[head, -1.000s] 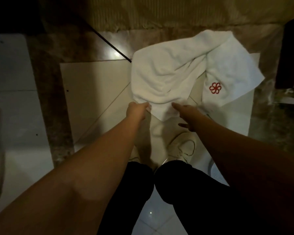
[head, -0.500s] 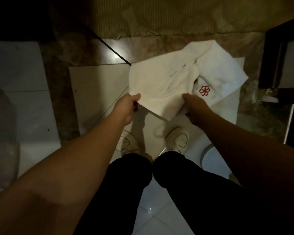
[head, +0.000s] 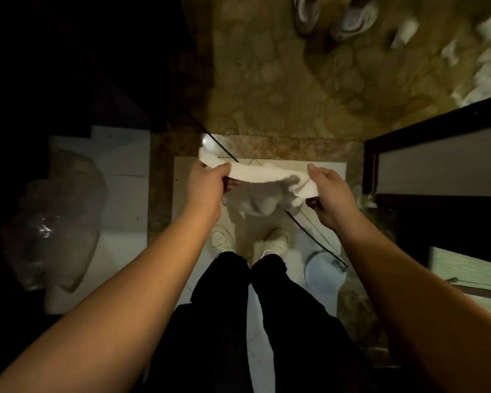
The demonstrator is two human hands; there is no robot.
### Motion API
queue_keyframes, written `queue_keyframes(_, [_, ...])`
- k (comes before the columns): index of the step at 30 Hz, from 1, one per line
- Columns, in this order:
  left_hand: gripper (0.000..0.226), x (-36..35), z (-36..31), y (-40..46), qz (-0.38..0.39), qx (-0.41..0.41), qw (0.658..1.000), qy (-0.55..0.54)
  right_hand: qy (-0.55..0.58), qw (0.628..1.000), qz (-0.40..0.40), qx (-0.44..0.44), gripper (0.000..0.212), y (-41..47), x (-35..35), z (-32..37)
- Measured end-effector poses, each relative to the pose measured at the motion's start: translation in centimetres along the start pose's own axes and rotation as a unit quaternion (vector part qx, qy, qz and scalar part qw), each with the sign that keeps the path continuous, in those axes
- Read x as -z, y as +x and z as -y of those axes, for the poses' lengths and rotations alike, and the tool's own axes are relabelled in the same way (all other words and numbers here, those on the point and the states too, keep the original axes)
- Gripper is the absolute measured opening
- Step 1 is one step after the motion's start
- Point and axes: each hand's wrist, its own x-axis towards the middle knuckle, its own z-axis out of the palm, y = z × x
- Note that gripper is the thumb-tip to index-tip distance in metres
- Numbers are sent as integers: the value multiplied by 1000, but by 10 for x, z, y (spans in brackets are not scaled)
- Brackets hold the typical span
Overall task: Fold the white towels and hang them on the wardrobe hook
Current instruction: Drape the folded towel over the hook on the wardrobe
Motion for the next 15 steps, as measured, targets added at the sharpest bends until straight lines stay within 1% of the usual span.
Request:
queue_keyframes(2, [41, 15, -26, -35, -31, -50, 998, 20, 45, 999, -11, -8, 23, -41, 2, 20])
queue_keyframes(4, [57, 32, -46, -69, -61, -95, 993, 42, 98, 995, -7, -7, 14, -81, 3, 37])
queue_keyframes(6, [69, 51, -61, -104, -85, -128, 986, 59, 135, 991, -6, -5, 8, -118, 6, 51])
queue_keyframes(8, [76, 69, -70, -140, -97, -154, 981, 64, 164, 986, 2, -5, 8, -151, 11, 60])
queue_keyframes(10, [71, 83, -73, -173, -103, -166, 978, 76, 174, 985, 12, -15, 11, -178, 14, 67])
queue_keyframes(11, [63, 91, -74, -196, -108, -169, 977, 78, 171, 985, 29, -17, 12, -195, 17, 67])
queue_keyframes(14, [30, 111, -70, -252, -112, -160, 979, 54, 148, 985, 89, -1, 20, -237, 21, 61])
queue_keyframes(15, [23, 119, -66, -271, -118, -167, 978, 45, 137, 985, 106, 8, 21, -251, 22, 58])
